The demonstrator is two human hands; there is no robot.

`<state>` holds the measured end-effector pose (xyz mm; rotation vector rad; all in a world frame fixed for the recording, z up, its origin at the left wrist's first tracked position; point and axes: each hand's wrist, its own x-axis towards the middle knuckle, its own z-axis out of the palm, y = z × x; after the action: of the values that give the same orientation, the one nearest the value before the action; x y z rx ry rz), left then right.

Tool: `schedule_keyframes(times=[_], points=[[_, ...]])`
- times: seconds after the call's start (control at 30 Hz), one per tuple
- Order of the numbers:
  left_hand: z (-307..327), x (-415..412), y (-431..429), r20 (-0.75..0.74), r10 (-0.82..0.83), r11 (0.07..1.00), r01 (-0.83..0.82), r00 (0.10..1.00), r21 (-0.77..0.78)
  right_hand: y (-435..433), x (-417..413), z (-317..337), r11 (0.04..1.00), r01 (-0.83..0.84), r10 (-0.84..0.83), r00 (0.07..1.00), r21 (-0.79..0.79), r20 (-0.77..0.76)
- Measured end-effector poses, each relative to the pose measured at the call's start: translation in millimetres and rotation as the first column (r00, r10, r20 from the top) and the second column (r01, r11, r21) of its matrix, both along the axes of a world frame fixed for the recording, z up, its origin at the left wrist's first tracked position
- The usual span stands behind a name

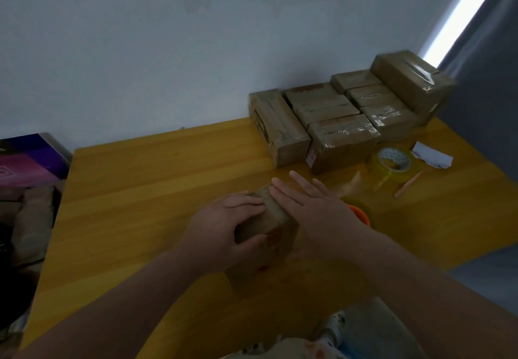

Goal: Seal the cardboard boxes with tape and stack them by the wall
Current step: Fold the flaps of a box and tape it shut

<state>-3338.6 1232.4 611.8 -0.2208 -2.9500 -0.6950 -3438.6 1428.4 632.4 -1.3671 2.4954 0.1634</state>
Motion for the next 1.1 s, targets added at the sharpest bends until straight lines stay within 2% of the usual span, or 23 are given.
schedule_keyframes(times=[0.1, 0.2, 0.27, 0.33, 0.4, 0.47, 0.57, 0.63, 0.77, 0.87, 0.93, 1.03, 1.1], points=[[1.6, -1.6, 1.5, -0.005, -0.016, 1.000, 0.016, 1.000, -0.002, 11.7, -2.2, 0.2, 0.994, -0.015, 0.016, 1.000, -0.104, 0.014], [2.3, -1.6, 0.2, 0.022, -0.026, 1.000, 0.026, 0.999, 0.002, 19.0, -0.6, -1.7, 0.938, -0.085, 0.056, 0.994, -0.337, -0.095], [1.9, -3.7, -1.5, 0.020, -0.036, 0.999, 0.036, 0.999, -0.002, 21.7, -0.4, -4.2, 0.871, -0.083, 0.016, 0.990, -0.484, -0.141], [2.6, -6.5, -3.1, 0.028, -0.038, 0.999, 0.037, 0.999, 0.008, 15.8, -0.8, -0.8, 0.767, 0.032, -0.077, 0.996, -0.641, -0.042], [2.8, -8.0, -3.5, 0.030, -0.033, 0.999, 0.032, 0.999, 0.027, 4.3, -3.4, -0.5, 0.655, 0.244, -0.202, 0.969, -0.715, 0.145], [2.6, -8.4, -2.6, 0.022, -0.023, 0.999, 0.023, 0.999, 0.030, -9.9, -8.3, -3.5, 0.599, 0.460, -0.332, 0.888, -0.655, 0.319], [2.2, -6.7, -1.9, 0.016, -0.018, 0.999, 0.018, 1.000, 0.031, -27.9, -13.2, -14.0, 0.565, 0.718, -0.464, 0.684, -0.407, 0.562], [2.2, -5.4, -1.8, 0.029, -0.013, 0.999, 0.012, 0.999, 0.031, -33.8, -12.4, -19.2, 0.560, 0.763, -0.503, 0.622, -0.321, 0.600], [2.4, -5.4, -0.7, 0.020, -0.003, 1.000, 0.002, 1.000, 0.020, -30.7, -6.2, -21.5, 0.520, 0.779, -0.496, 0.609, -0.349, 0.619], [5.1, -4.9, 0.0, 0.016, -0.004, 1.000, 0.004, 1.000, 0.009, -18.8, -2.9, -23.0, 0.505, 0.821, -0.454, 0.516, -0.268, 0.726], [7.2, -5.8, 0.5, 0.025, -0.007, 1.000, 0.007, 1.000, 0.000, -14.8, -3.3, -21.8, 0.465, 0.856, -0.419, 0.437, -0.226, 0.796], [9.5, -9.9, 0.3, 0.077, -0.011, 1.000, 0.013, 0.997, -0.016, -20.0, -9.7, -22.2, 0.359, 0.904, -0.423, 0.380, -0.232, 0.822], [10.0, -10.9, -1.1, 0.119, -0.020, 0.999, 0.024, 0.993, -0.033, -24.7, -11.6, -22.6, 0.367, 0.906, -0.435, 0.369, -0.212, 0.822]])
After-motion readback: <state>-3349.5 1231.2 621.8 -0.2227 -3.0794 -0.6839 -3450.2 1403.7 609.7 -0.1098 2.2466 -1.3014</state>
